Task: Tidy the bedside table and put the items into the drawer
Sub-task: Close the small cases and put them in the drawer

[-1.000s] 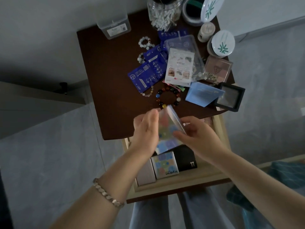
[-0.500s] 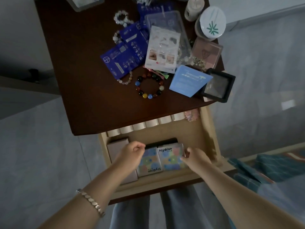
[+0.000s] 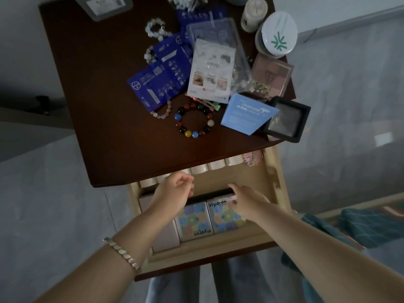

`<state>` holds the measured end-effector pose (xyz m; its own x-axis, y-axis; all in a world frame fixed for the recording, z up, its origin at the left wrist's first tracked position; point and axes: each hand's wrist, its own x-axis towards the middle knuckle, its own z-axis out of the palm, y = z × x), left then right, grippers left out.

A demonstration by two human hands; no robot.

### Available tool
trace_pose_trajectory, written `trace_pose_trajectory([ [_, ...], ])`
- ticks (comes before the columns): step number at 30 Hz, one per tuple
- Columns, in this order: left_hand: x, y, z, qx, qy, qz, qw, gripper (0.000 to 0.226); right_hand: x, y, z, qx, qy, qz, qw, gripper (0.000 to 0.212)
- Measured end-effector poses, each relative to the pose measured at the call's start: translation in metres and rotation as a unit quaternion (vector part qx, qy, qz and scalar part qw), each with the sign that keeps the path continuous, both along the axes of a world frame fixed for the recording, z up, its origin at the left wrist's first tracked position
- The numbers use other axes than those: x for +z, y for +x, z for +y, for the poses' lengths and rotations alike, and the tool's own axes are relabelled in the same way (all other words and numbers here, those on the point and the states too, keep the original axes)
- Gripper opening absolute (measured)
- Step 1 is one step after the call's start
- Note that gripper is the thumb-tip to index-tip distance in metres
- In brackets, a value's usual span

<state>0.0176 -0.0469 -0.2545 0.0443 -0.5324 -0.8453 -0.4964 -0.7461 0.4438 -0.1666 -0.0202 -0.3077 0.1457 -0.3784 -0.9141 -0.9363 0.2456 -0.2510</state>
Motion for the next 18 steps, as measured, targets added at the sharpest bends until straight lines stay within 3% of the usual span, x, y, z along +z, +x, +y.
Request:
trace_pose_trajectory([
  [1, 0.004, -0.003, -0.005, 0.006, -0.005, 0.005, 1.0, 0.015, 0.011, -0.002, -0.006, -0.01, -0.044, -0.001, 0.999, 0.044],
  [3, 0.015, -0.007, -0.015, 0.023, -0.022, 0.011, 0.999, 0.017, 0.04, -0.003, -0.019, -0.043, -0.261, -0.052, 0.963, 0.028],
  [5, 0.029, -0.009, -0.025, 0.04, -0.037, 0.013, 0.998, 0.02, 0.076, -0.003, -0.036, -0.084, -0.508, -0.124, 0.848, 0.024],
  [6, 0.038, -0.01, -0.033, 0.047, -0.051, 0.016, 0.997, 0.02, 0.095, -0.005, -0.049, -0.1, -0.591, -0.134, 0.79, 0.026],
  [7, 0.044, -0.011, -0.037, 0.053, -0.062, 0.022, 0.996, 0.021, 0.108, -0.009, -0.061, -0.113, -0.62, -0.125, 0.766, 0.033],
  [8, 0.049, -0.012, -0.042, 0.057, -0.073, 0.026, 0.995, 0.021, 0.117, -0.013, -0.074, -0.123, -0.612, -0.108, 0.773, 0.041],
  [10, 0.06, -0.013, -0.052, 0.064, -0.097, 0.026, 0.993, 0.022, 0.128, -0.021, -0.099, -0.119, -0.509, -0.054, 0.851, 0.055],
  [12, 0.067, -0.014, -0.057, 0.079, -0.112, 0.032, 0.99, 0.023, 0.122, -0.027, -0.113, -0.069, -0.433, -0.017, 0.899, 0.047],
  [15, 0.074, -0.015, -0.06, 0.127, -0.122, 0.05, 0.983, 0.021, 0.117, -0.024, -0.116, -0.045, -0.45, -0.039, 0.891, 0.025],
  [18, 0.079, -0.015, -0.057, 0.134, -0.131, 0.073, 0.98, 0.013, 0.128, -0.024, -0.107, -0.098, -0.494, -0.087, 0.86, 0.021],
])
